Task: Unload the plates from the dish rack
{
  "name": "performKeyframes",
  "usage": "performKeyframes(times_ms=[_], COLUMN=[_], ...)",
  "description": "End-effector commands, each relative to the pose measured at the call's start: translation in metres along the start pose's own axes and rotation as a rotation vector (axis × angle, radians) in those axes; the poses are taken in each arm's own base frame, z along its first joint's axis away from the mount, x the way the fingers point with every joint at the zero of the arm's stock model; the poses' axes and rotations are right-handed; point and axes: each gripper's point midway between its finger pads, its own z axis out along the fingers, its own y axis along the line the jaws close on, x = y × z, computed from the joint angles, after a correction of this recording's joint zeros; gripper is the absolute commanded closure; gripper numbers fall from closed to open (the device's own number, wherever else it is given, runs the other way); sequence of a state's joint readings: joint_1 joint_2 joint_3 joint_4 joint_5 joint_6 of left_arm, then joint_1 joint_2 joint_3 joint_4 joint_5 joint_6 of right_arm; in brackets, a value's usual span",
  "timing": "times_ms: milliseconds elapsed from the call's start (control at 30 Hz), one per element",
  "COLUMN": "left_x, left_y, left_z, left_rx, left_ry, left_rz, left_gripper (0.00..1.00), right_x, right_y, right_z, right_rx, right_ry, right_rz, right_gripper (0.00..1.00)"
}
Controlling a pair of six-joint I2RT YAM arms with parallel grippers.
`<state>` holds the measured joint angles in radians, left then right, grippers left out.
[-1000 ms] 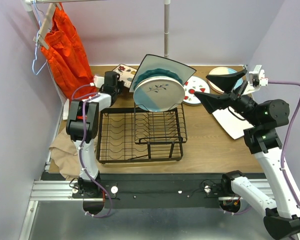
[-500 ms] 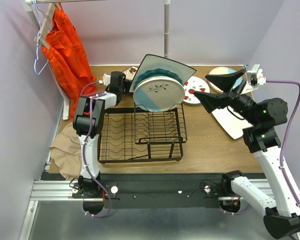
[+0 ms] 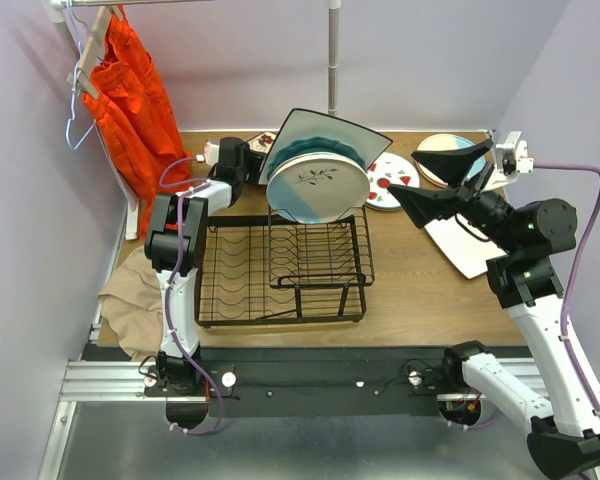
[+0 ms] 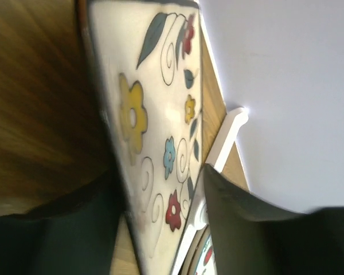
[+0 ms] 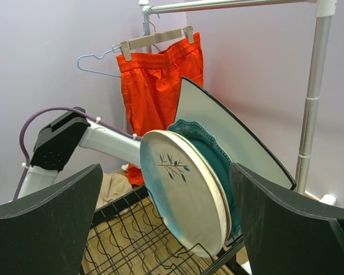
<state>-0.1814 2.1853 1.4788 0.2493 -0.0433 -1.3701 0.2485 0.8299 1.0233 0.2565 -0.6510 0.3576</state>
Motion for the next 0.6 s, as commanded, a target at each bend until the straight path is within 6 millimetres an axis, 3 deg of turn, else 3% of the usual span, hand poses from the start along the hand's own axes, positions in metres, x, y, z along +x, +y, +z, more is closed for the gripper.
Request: performKeyframes(times_ms=[0, 367, 567], left_x=[-0.027, -0.037, -0.056], left_y=[-0.023, -0.009, -0.006], left_z=[-0.017, -0.024, -0.049], left_rx=[0.004, -0.096, -0.167], left_ry=[-0.072, -0.106, -0.181], left_rz=[0.018, 0.043, 0.078], left_gripper=[0.33, 0.3, 0.29], right_x=[0.0, 0.001, 0.004], right_y=[-0.002, -0.001, -0.003], right_z=[-0.004, -0.004, -0.003], right_rx=[0.022, 0.017, 0.021], right_ry=[-0.004, 0.002, 0.011], right_rz=[-0.017, -0.016, -0.004], right_gripper=[0.0, 0.0, 0.0])
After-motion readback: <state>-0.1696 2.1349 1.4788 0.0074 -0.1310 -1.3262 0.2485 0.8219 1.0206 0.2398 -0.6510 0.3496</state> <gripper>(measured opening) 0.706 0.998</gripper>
